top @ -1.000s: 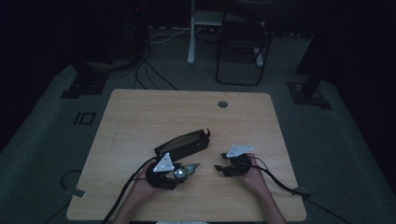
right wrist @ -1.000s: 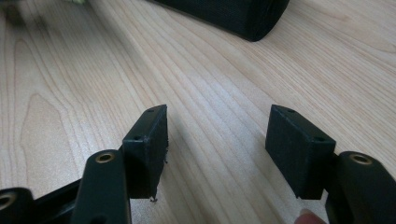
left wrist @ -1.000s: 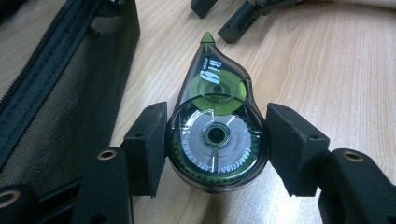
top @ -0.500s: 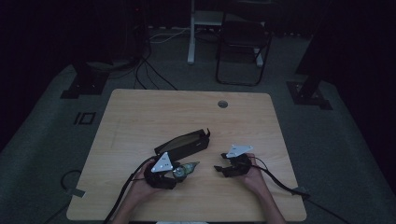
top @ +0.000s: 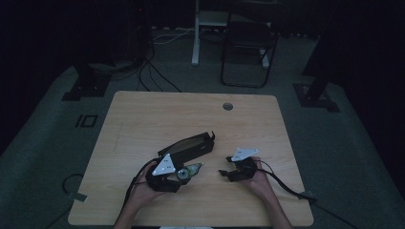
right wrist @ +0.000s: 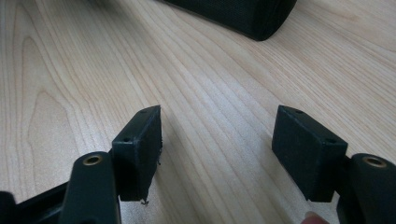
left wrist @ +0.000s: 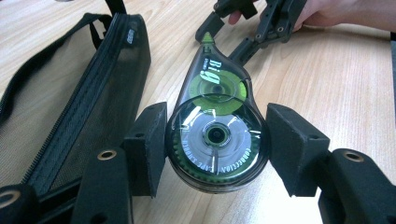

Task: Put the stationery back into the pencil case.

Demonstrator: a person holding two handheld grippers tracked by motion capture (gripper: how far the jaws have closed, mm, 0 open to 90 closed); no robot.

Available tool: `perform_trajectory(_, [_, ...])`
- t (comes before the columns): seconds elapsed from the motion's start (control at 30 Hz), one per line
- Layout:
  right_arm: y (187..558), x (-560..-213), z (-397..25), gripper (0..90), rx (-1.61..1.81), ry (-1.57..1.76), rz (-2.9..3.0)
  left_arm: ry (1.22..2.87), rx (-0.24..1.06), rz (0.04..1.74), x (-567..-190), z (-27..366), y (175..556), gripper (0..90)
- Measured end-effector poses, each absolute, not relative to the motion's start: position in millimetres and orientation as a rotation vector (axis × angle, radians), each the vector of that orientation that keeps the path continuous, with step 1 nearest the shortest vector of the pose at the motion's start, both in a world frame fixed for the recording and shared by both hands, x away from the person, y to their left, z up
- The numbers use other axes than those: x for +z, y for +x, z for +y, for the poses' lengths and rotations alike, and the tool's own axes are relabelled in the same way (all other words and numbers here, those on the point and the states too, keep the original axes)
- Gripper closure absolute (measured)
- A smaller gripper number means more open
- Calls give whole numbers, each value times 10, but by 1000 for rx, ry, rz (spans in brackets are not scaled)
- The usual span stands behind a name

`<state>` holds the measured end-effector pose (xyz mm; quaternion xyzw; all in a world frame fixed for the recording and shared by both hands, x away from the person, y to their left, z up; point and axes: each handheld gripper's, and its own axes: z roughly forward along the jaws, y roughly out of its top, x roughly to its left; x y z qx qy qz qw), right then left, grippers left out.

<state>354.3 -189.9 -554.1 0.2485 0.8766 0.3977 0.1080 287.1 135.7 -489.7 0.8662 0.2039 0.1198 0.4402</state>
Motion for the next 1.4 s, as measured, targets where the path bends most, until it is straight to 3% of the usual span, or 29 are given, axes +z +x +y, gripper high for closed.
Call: perform_trajectory(1.4, [3564, -5541, -1903, 328, 1183, 741, 2583, 2122, 363, 487, -4577, 1530, 2849, 417])
